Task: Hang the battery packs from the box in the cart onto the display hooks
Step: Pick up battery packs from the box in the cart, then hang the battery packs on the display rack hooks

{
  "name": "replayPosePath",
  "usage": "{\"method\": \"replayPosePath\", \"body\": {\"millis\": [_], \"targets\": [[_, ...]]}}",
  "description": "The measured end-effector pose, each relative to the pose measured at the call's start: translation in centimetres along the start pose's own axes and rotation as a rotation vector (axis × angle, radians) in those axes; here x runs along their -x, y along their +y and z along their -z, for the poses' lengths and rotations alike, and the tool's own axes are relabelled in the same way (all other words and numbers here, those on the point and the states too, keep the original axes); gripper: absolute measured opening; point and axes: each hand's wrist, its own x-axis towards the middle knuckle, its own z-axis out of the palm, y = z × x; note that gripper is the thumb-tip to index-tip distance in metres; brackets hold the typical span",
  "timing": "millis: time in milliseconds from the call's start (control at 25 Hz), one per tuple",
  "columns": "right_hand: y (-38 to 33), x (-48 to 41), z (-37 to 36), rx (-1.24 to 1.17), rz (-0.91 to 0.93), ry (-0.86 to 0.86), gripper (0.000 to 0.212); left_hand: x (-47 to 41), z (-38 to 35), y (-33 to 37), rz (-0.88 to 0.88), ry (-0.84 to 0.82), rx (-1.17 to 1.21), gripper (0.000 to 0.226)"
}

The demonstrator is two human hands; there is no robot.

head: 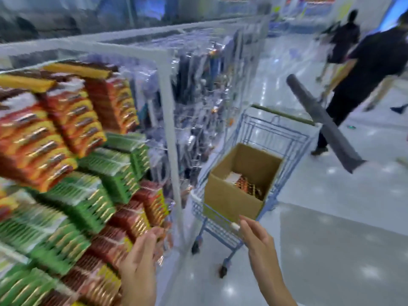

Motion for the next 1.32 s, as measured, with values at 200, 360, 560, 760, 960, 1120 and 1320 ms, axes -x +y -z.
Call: {"method": "replayPosePath", "body": {"millis": [200,360,560,760,960,1120,1320], "targets": [[0.8,-5.9,6.0,-0.013,-0.103,0.158,0.019,-2.9,-9.0,-3.7,0.092,-0.134,-0.111,0.021],[0.6,-10.0,8.1,-0.036,-0.158,0.212,0.013,-5.5,-14.2,-4.9,0.166,-0.194,-0.155,0.021],[0.2,-17.5,8.6,-0.016,-0.217,0.270,0.012,-11.5,-20.6,-5.4,0.242,-0.269,-0.220,0.022],[-0.7,-25.4,8.3,0.052,-0.266,0.314,0.024,-19.0,-27.1,-7.4,0.258,-0.356,-0.315,0.022],[-1.2,-31.4,8.7,0.077,-0.342,0.345,0.017,-24.4,-33.9,-9.6,0.293,-0.444,-0.423,0.021],[-0.9,-36.0,9.4,0.060,-0.408,0.312,0.016,-27.8,-38.1,-13.0,0.388,-0.432,-0.511,0.016],[0.7,-41.5,10.4,0.044,-0.543,0.203,0.018,-31.9,-42.9,-23.0,0.664,-0.369,-0.764,0.024]]}}
